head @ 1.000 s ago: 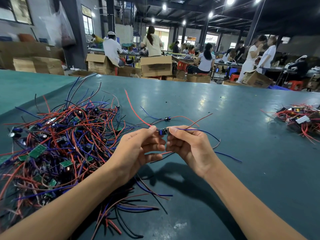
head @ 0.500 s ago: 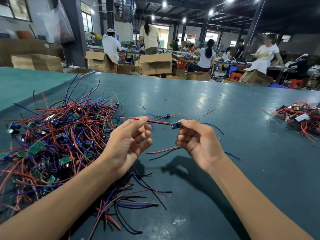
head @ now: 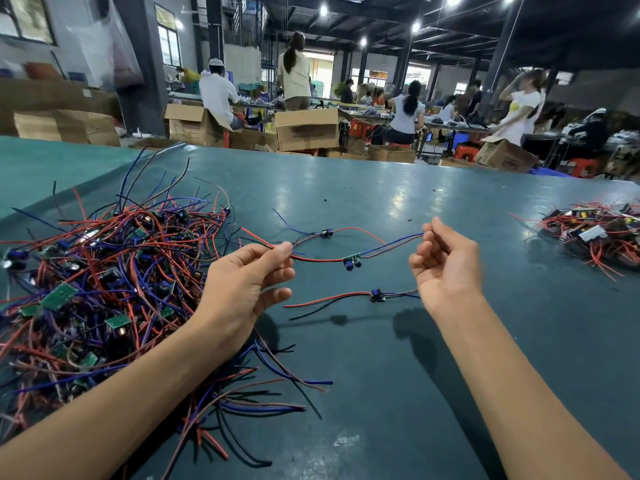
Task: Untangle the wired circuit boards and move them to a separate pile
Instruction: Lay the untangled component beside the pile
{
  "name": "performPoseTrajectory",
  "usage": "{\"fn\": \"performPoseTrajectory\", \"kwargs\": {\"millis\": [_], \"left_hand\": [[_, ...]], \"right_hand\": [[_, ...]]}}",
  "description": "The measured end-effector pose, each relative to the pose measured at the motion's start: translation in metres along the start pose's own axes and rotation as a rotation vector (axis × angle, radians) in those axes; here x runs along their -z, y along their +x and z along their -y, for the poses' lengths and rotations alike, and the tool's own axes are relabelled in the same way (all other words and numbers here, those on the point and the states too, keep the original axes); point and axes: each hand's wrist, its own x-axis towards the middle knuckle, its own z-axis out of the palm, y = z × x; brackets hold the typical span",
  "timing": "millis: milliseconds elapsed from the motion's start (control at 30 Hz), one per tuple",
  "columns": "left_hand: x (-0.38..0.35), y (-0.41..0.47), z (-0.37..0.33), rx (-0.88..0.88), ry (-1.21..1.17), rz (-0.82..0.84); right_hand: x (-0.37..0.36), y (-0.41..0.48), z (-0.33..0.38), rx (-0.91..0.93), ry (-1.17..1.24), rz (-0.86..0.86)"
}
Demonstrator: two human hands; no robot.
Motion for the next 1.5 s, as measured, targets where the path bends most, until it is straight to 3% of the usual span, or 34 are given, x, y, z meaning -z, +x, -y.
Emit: {"fn": "performPoseTrajectory", "kwargs": {"millis": [267,467,700,933,1167,1233,1333,1433,1500], "left_hand": [[0.003,0.002,0.003,0.074,0.015,0.075],[0.001,0.003,0.015,-0.119,0.545,0.082],[-0.003,0.004,0.023,-0.207,1.170,0.074],[-0.001,0.005,0.025,-0.245,1.297,0.134],[-0.003,0.000,0.025,-0.296,1.342,0.118],[-0.003,-0.002,0.025,-0.305,1.385,0.140],[0.000,-0.004,0.026,-0.318,1.444,0.165],[-0.002,-0.006,0.029,-0.380,1.480,0.235],[-0.006,-0.009,0.029,-0.420,1.492,0.306]], "right_hand": [[0.019,0.017,0.004,0.163,-0.208,-0.225],[0.037,0.034,-0.003,0.207,-0.482,-0.321],[0.052,0.037,-0.010,0.242,-0.876,-0.425],[0.060,0.043,-0.005,0.219,-1.206,-0.460],[0.062,0.049,-0.005,0.215,-1.263,-0.448],[0.058,0.043,-0.003,0.372,-1.202,-0.499],[0.033,0.023,0.001,0.764,-1.072,-0.499],[-0.012,-0.006,-0.005,1.067,-0.964,-0.258],[-0.046,-0.022,-0.014,1.067,-1.019,0.020]]}}
